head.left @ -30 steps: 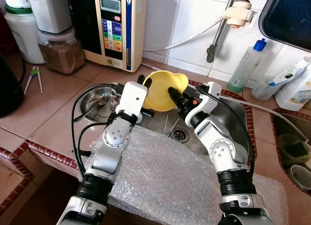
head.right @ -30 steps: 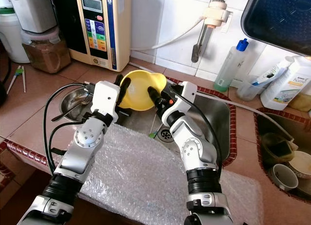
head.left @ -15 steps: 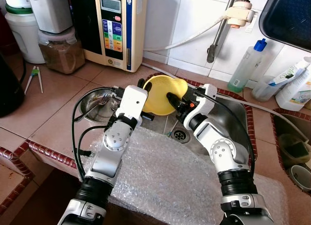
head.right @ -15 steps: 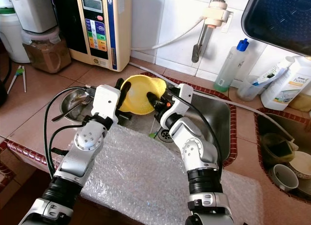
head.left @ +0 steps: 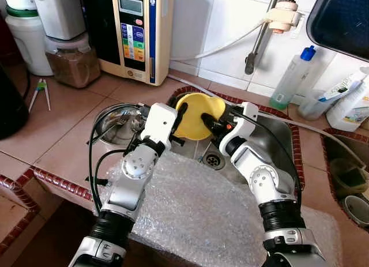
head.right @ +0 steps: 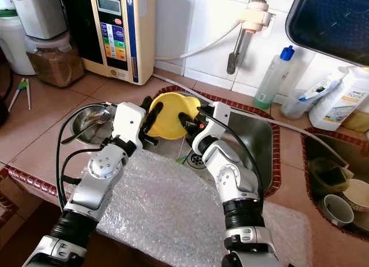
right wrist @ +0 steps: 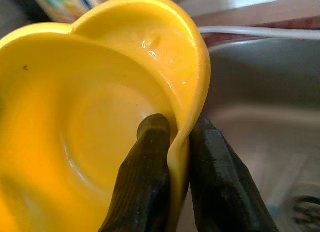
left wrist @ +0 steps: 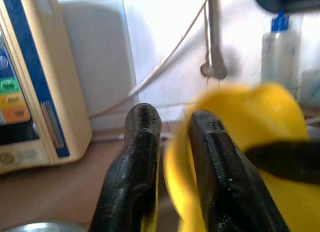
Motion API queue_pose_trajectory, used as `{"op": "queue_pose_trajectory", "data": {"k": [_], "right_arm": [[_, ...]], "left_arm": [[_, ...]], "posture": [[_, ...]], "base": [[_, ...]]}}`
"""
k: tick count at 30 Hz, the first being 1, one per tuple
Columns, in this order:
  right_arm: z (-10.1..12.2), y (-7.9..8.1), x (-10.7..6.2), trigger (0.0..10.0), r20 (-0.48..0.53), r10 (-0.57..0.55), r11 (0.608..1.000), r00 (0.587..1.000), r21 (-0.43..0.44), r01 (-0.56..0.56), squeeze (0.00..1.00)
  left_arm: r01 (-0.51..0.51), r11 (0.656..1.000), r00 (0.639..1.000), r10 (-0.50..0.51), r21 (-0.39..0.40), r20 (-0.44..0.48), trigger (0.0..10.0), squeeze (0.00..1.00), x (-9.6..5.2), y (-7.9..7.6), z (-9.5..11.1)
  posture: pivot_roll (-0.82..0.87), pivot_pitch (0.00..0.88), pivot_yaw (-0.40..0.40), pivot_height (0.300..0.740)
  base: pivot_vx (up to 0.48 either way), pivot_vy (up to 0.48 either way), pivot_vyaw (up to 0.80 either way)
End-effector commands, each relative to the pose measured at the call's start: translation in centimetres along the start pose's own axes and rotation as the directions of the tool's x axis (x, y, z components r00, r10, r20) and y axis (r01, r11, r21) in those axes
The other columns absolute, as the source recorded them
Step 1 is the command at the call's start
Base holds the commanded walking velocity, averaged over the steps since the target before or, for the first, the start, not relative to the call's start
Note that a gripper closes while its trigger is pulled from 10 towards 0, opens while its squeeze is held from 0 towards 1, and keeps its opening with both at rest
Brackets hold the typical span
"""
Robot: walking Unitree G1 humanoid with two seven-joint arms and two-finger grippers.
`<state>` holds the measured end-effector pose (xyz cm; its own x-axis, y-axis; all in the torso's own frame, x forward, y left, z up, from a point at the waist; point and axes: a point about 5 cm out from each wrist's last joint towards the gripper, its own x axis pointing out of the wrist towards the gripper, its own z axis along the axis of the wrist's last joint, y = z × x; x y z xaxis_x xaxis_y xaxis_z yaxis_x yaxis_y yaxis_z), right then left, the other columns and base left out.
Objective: Kitchen organization
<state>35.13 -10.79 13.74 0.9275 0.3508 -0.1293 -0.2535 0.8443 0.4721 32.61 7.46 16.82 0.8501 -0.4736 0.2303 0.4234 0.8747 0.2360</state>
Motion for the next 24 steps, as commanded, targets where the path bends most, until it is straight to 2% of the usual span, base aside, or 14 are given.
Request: {"op": "queue_pose_trajectory", "data": {"k": [1, 2, 3, 4, 5, 9, 12, 16, 17, 18, 20, 22, 23, 24], "right_arm": [[0.8, -1.2, -0.2, 0.0, 0.038, -0.085, 0.985, 0.996, -0.146, 0.090, 0.00], [1.0, -1.5, -0.2, 0.0, 0.053, -0.113, 0.973, 0.992, -0.198, 0.122, 0.00], [1.5, -2.3, -0.2, 0.0, 0.082, -0.170, 0.938, 0.982, -0.291, 0.187, 0.00], [1.5, -2.3, -0.2, 0.0, 0.082, -0.170, 0.938, 0.982, -0.291, 0.187, 0.00], [1.9, -3.0, -0.2, 0.0, 0.109, -0.210, 0.898, 0.972, -0.370, 0.236, 0.00], [2.3, -4.6, -0.3, 0.0, 0.125, -0.287, 0.836, 0.950, -0.451, 0.312, 0.00], [2.1, -6.2, -0.5, 0.0, 0.122, -0.353, 0.790, 0.928, -0.492, 0.366, 0.00], [1.9, -7.1, -0.7, 0.0, 0.116, -0.377, 0.755, 0.919, -0.536, 0.377, 0.00], [1.5, -8.0, -0.9, 0.0, 0.103, -0.413, 0.725, 0.905, -0.564, 0.395, 0.00], [1.2, -8.7, -1.2, 0.0, 0.082, -0.432, 0.721, 0.898, -0.567, 0.398, 0.00], [0.9, -9.0, -1.3, 0.0, 0.069, -0.444, 0.717, 0.894, -0.571, 0.400, 0.00], [0.2, -9.4, -1.4, 0.5, 0.027, -0.451, 0.726, 0.892, -0.570, 0.384, 0.00], [0.0, -9.6, -1.5, 3.1, 0.020, -0.457, 0.729, 0.889, -0.564, 0.388, 0.30], [-0.2, -9.8, -1.6, 9.1, 0.014, -0.465, 0.743, 0.885, -0.538, 0.399, 1.00]], "left_arm": [[0.047, 0.999, 0.998, -0.046, -0.011, 0.038, 10.0, 1.00, -0.2, -0.5, 0.7], [0.060, 0.998, 0.998, -0.060, -0.015, 0.035, 10.0, 1.00, -0.3, -0.6, 0.6], [0.090, 0.996, 0.996, -0.089, -0.023, 0.026, 10.0, 1.00, -0.7, -1.0, 0.3], [0.090, 0.996, 0.996, -0.089, -0.023, 0.026, 10.0, 1.00, -0.7, -1.0, 0.3], [0.120, 0.993, 0.993, -0.119, -0.021, 0.016, 10.0, 1.00, -0.9, -1.4, 0.1], [0.195, 0.980, 0.981, -0.196, -0.034, -0.006, 10.0, 1.00, -1.4, -2.2, -0.3], [0.291, 0.956, 0.954, -0.293, -0.041, -0.056, 10.0, 1.00, -1.9, -3.0, -0.9], [0.349, 0.937, 0.932, -0.350, -0.025, -0.091, 10.0, 1.00, -2.4, -3.4, -1.5], [0.381, 0.924, 0.915, -0.381, -0.029, -0.135, 10.0, 1.00, -2.8, -3.6, -2.1], [0.413, 0.911, 0.896, -0.411, -0.025, -0.170, 10.0, 1.00, -3.1, -3.7, -2.6], [0.430, 0.902, 0.885, -0.427, -0.027, -0.186, 10.0, 1.00, -3.3, -3.8, -2.8], [0.426, 0.904, 0.883, -0.422, -0.026, -0.206, 10.0, 1.00, -3.5, -3.6, -3.1], [0.428, 0.904, 0.882, -0.421, -0.016, -0.213, 10.0, 1.00, -3.5, -3.5, -3.2], [0.439, 0.898, 0.875, -0.428, -0.001, -0.227, 10.0, 1.00, -3.7, -3.4, -3.4]], "posture": [[0.02, 0.000, -0.071, 0.740], [0.02, 0.000, -0.071, 0.740], [0.02, 0.000, -0.071, 0.740], [0.02, 0.000, -0.071, 0.740], [0.02, 0.000, -0.070, 0.740], [0.03, 0.000, -0.071, 0.740], [0.03, 0.000, -0.074, 0.740], [0.03, 0.000, -0.075, 0.740], [0.03, 0.000, -0.076, 0.740], [0.03, 0.000, -0.076, 0.740], [0.03, 0.000, -0.077, 0.740], [0.03, 0.000, -0.077, 0.740], [0.03, 0.000, -0.077, 0.740], [0.03, 0.000, -0.078, 0.740]], "base": [[0.000, 0.000, 0.00], [0.000, 0.000, 0.00], [0.000, 0.000, 0.00], [0.000, 0.000, 0.00], [0.000, 0.000, 0.00], [0.000, 0.000, 0.00], [0.000, 0.000, 0.00], [0.000, 0.000, 0.00], [0.000, 0.000, 0.00], [0.000, 0.000, 0.00], [0.000, 0.000, 0.00], [0.000, 0.000, 0.00], [0.000, 0.000, 0.00], [0.000, 0.000, 0.00]]}}
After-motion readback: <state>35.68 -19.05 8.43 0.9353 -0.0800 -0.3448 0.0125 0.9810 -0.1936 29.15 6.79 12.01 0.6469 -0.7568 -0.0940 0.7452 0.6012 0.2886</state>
